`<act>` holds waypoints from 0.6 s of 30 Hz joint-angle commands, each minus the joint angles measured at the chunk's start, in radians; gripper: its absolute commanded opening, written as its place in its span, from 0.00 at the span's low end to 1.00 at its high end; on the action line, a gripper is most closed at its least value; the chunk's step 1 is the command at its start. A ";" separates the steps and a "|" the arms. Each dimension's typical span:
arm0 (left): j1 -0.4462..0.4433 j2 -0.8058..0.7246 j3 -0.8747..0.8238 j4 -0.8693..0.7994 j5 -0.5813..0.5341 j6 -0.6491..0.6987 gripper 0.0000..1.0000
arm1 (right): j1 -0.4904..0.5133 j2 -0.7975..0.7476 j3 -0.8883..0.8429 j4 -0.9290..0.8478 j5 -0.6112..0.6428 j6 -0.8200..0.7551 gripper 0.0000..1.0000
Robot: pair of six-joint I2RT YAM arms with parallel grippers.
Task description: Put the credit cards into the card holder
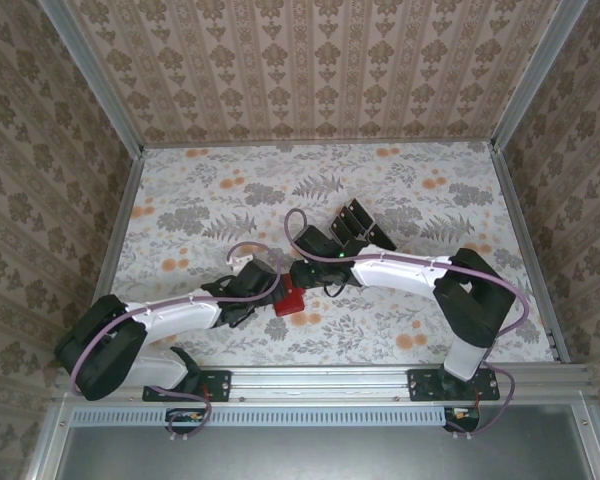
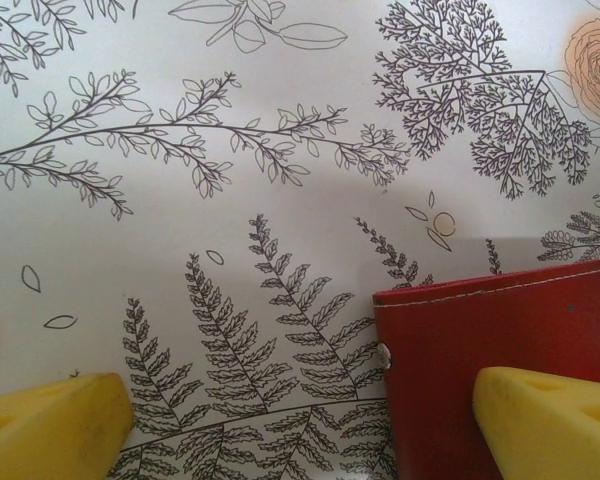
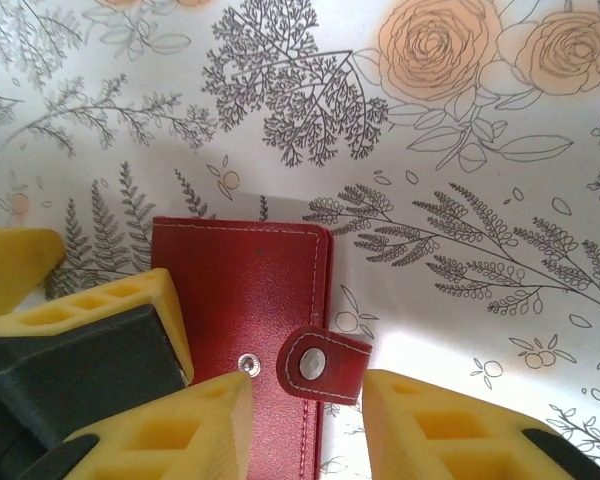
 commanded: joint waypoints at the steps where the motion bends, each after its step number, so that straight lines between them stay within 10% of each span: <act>1: 0.009 0.049 -0.061 -0.050 0.011 -0.032 1.00 | 0.017 0.032 0.054 -0.068 0.035 -0.041 0.37; 11: 0.010 0.050 -0.061 -0.042 0.011 -0.032 1.00 | 0.025 0.115 0.126 -0.131 0.067 -0.069 0.36; 18: 0.009 0.053 -0.063 -0.038 0.013 -0.032 1.00 | 0.025 0.099 0.113 -0.140 0.086 -0.073 0.08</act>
